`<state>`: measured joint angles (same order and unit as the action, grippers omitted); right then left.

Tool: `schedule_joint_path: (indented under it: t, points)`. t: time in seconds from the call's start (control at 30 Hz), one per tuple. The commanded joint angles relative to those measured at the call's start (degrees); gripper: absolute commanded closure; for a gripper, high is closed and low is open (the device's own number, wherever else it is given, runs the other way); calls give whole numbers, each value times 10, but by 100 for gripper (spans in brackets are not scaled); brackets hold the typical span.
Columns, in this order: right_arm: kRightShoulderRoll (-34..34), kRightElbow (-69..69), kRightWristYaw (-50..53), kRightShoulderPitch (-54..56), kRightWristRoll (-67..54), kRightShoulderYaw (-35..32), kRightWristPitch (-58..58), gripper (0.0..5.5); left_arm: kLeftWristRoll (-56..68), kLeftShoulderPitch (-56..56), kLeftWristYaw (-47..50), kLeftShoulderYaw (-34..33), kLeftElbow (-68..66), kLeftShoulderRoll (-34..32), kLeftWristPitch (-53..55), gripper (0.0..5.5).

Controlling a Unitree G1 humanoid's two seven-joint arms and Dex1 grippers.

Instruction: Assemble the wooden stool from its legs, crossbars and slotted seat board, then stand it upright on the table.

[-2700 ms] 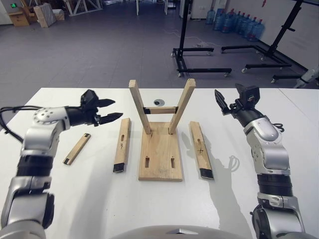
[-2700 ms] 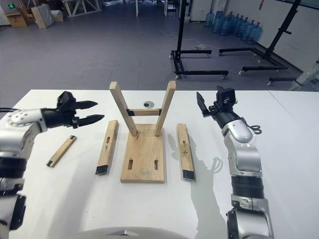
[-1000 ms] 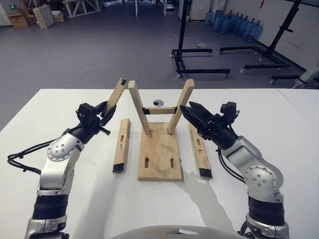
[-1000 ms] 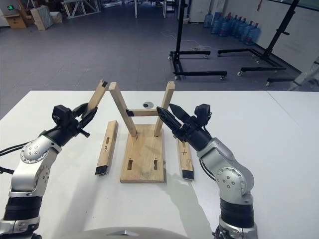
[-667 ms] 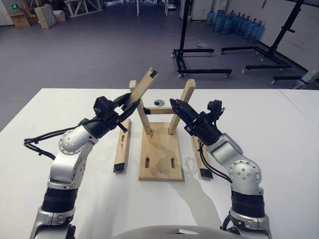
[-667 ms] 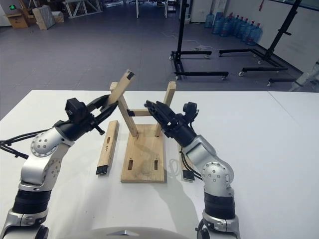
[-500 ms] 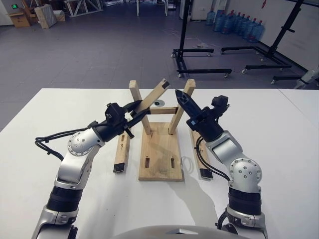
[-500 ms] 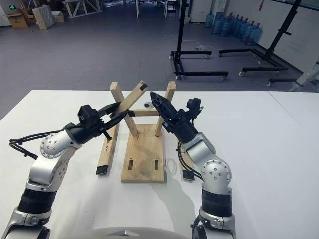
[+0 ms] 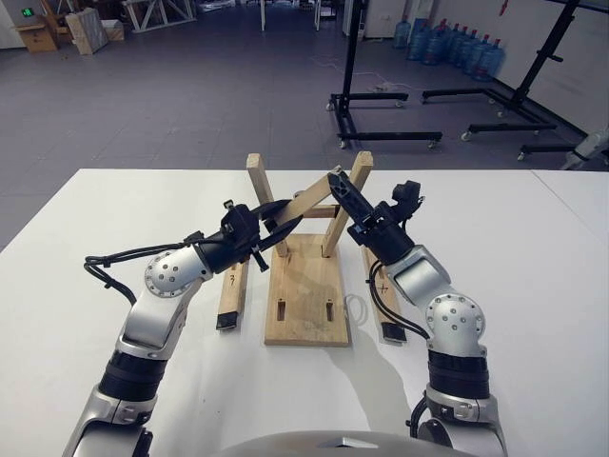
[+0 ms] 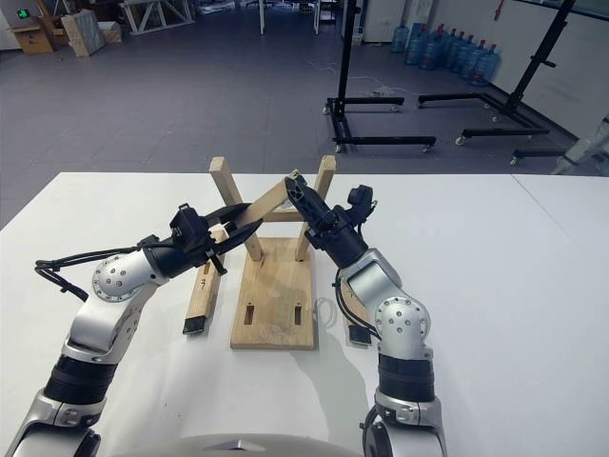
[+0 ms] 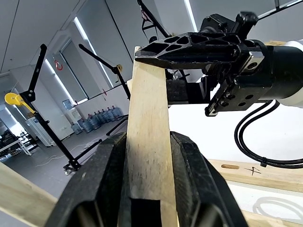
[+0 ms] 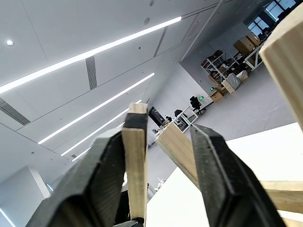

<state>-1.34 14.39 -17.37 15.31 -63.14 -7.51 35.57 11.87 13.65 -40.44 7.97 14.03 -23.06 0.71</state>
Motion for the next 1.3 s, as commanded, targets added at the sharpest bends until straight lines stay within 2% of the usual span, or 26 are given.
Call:
schedule_joint_path:
  t: [0.03, 0.2, 0.27, 0.57, 0.7, 0.83, 0.97, 1.13, 1.3]
  points:
    - [7, -2, 4, 13, -11, -6, 0, 385, -3, 17, -1, 0, 2, -3, 7, 422]
    - [7, -7, 9, 18, -25, -15, 3, 484, -10, 16, -1, 2, -8, -5, 1, 422]
    - [7, -13, 16, 21, -28, -20, 3, 509, -15, 15, -3, 6, -15, -5, 1, 422]
    - [-9, -19, 11, 36, -38, -35, 2, 510, -26, 14, 16, 13, -31, 3, 20, 422]
    - [-40, 2, 13, 40, -54, -74, -2, 510, -30, -5, 45, 7, -45, 14, 39, 344]
    - [-118, 53, 30, 15, -132, -125, 46, 510, -40, -34, 69, 1, -37, 14, 46, 275]
    - [-191, 77, 149, -80, -146, -106, 144, 510, -27, -86, 110, -27, -29, 34, 47, 267]
    - [-161, 143, 284, -149, -120, -113, 114, 510, -40, -157, 166, -42, -19, 67, 27, 267]
    - [-160, 203, 304, -170, -60, -116, 62, 510, -56, -162, 205, -49, -14, 85, 19, 267]
